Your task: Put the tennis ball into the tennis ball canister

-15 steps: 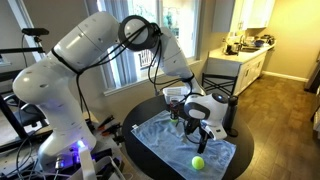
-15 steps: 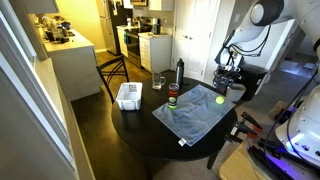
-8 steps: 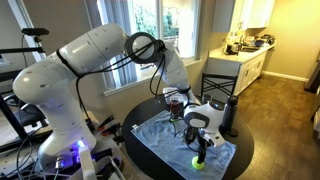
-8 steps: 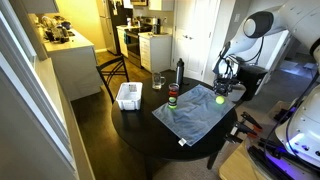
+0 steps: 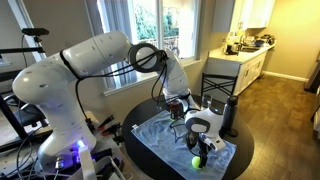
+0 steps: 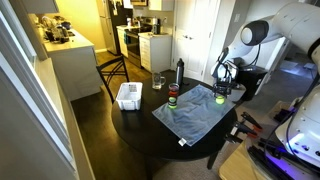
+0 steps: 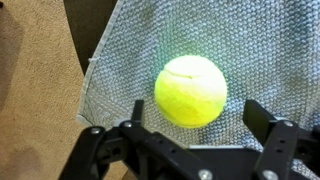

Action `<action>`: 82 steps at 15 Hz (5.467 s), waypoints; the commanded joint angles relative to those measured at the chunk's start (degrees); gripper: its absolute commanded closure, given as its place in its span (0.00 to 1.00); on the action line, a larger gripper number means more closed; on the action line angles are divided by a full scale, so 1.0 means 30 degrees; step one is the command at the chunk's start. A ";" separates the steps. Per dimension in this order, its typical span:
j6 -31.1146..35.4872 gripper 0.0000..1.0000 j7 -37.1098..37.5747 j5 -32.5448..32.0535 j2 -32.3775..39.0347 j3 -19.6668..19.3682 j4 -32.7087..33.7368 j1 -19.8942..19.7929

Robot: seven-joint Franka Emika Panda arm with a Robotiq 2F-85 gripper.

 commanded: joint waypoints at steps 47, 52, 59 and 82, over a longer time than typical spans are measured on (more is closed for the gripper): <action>0.7468 0.58 -0.8607 -0.0748 -0.7190 1.2939 -0.4896 -0.2237; 0.7018 0.58 -0.9693 -0.0675 -0.8013 1.4215 -0.6412 -0.3106; 0.6681 0.58 -0.9869 -0.0771 -0.7717 1.4435 -0.7020 -0.2920; 0.6878 0.00 -0.9933 -0.0648 -0.7059 1.4290 -0.6872 -0.2757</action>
